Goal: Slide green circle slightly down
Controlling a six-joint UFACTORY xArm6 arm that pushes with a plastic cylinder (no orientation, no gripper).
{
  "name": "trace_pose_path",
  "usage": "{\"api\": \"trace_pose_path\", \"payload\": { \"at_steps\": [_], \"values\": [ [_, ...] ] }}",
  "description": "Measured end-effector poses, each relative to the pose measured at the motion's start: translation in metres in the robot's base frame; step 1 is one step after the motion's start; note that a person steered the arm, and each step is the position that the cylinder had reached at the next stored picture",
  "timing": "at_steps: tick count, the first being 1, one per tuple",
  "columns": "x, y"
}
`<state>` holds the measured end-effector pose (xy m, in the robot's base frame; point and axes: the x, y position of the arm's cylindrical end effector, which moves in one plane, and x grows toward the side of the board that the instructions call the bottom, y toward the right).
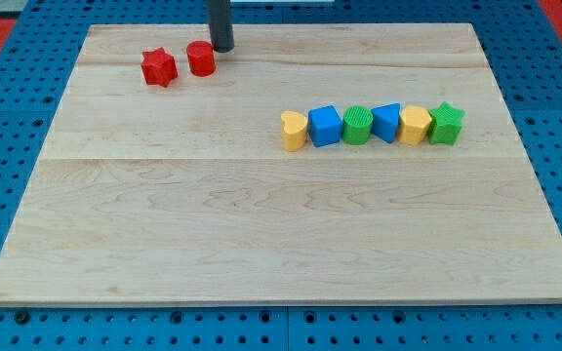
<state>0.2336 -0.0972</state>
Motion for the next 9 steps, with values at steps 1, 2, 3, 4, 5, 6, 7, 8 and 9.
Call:
{"api": "trace_pose_path", "payload": {
  "at_steps": [1, 2, 3, 4, 5, 6, 7, 8, 9],
  "values": [
    [0.0, -0.023],
    [0.001, -0.044],
    [0.015, -0.042],
    [0.029, -0.019],
    [0.046, -0.005],
    [0.066, 0.008],
    [0.088, 0.008],
    [0.109, 0.008],
    [0.126, -0.012]
  ]
}}
